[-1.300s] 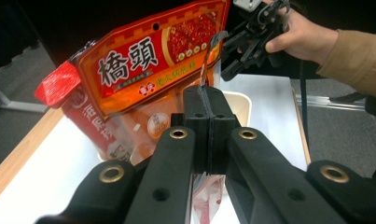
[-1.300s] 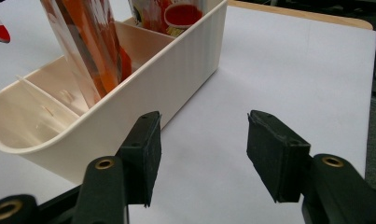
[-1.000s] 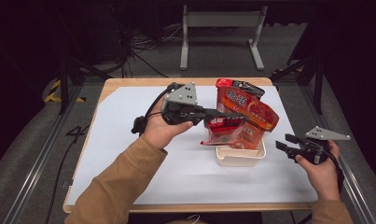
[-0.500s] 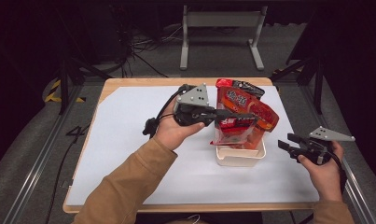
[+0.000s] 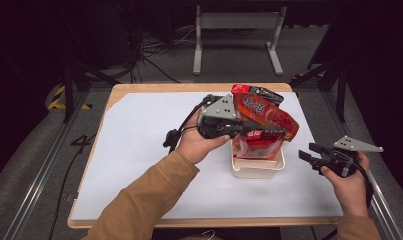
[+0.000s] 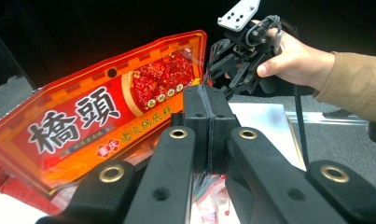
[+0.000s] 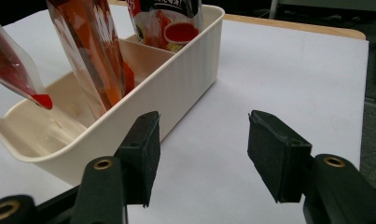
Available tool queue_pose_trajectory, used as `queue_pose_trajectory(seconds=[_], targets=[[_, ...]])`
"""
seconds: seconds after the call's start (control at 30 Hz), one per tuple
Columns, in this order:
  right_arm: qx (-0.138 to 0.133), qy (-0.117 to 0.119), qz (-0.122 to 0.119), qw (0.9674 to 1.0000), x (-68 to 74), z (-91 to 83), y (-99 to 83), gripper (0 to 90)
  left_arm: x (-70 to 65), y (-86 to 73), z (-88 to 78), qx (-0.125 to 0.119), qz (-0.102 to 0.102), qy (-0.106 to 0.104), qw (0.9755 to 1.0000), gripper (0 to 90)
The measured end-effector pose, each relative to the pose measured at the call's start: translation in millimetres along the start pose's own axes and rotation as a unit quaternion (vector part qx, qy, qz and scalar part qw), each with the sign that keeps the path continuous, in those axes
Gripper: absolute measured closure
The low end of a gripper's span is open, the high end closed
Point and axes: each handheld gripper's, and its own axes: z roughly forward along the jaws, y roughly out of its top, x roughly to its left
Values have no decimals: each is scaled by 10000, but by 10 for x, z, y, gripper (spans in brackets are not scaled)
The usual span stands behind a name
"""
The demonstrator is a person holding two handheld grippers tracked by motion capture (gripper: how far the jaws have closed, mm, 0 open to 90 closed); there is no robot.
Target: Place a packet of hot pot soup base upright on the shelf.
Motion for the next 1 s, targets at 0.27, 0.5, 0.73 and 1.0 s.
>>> queue_pose_trajectory(seconds=[0.27, 0.5, 0.73, 1.0], targets=[[-18, -2, 50, 10000, -11, -17, -6, 436, -14, -20, 83, -35, -2, 1, 10000, 900], [-18, 20, 76, 10000, -13, -10, -7, 430, -36, -47, 151, -44, -30, -61, 10000, 900], [-7, 23, 51, 10000, -14, -2, -9, 429, -48, -90, 206, -62, -41, -140, 9999, 900], [6, 26, 89, 10000, -14, 1, -14, 428, -58, -134, 259, -34, -44, -190, 9998, 900]])
